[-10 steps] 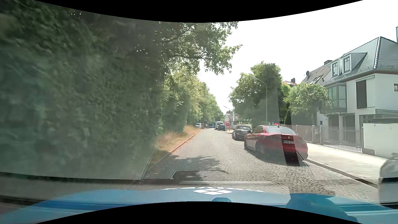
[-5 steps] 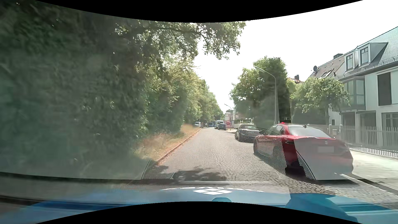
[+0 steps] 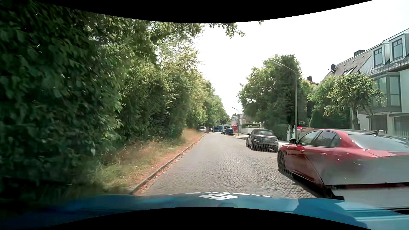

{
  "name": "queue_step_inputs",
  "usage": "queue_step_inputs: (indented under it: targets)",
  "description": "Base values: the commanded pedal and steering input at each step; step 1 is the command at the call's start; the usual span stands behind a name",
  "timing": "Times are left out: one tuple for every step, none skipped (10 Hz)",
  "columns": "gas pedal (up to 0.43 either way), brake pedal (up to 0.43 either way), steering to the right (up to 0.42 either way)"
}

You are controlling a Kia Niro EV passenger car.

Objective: Follow the waypoints while adhering to traffic rules and regulations

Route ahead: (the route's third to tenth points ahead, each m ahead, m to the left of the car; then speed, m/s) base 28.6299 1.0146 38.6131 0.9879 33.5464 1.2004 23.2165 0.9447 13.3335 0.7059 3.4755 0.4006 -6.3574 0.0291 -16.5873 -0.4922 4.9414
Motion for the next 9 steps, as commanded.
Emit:
queue_step_inputs:
  targets:
    - [0.228, 0.000, -0.009]
    - [0.228, 0.000, -0.012]
    - [0.228, 0.000, -0.012]
    - [0.228, 0.000, -0.012]
    - [0.228, 0.000, -0.011]
    - [0.228, 0.000, -0.011]
    - [0.228, 0.000, -0.009]
    - [0.228, 0.000, -0.006]
    - [0.209, 0.000, -0.005]
